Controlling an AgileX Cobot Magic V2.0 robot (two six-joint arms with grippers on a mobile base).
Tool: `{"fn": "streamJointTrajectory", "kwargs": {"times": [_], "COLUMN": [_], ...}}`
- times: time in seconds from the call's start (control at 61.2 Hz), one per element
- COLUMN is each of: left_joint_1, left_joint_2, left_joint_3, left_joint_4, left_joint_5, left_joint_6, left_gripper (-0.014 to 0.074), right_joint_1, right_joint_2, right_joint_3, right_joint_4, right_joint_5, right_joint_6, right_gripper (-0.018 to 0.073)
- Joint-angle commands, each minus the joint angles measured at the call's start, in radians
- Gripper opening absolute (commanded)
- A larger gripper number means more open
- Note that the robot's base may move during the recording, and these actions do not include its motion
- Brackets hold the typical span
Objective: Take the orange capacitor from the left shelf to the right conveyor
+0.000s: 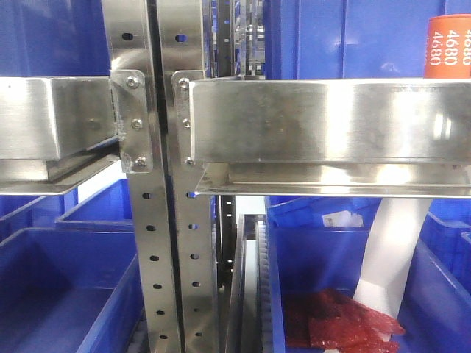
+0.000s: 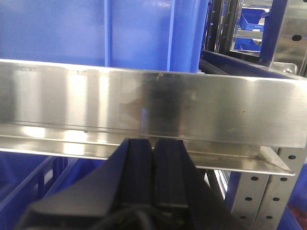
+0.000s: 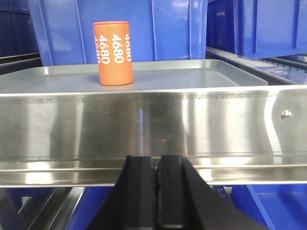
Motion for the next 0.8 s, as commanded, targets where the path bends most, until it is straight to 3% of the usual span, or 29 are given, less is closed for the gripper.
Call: {"fn": "streamJointTrajectory", "kwargs": {"times": [0.0,0.49,0.784], "left_joint_1": [-0.007,-0.007,-0.007], "left_joint_2": [-0.012,-0.012,-0.012], "left_joint_3": [-0.005,-0.005,-0.005], "left_joint_4": [-0.002,-0.002,-0.002], "left_joint_5": [-0.091,-0.091,-0.091], "left_joint_6": [-0.001,-0.001,-0.001], "left_gripper": [-0.0127,-0.0127,-0.0127], "right_joint_1": [-0.001,-0.001,-0.001], "right_joint_2": [-0.013,-0.013,-0.013], "right_joint_3": [-0.004,-0.004,-0.004], "right_joint_4": [0.0,0.0,-0.056], "right_joint_5": [-0.09,-0.09,-0.09], "right_joint_6": [-0.005,-0.005,-0.014], "right_gripper": [0.0056,0.0056,0.0056]}}
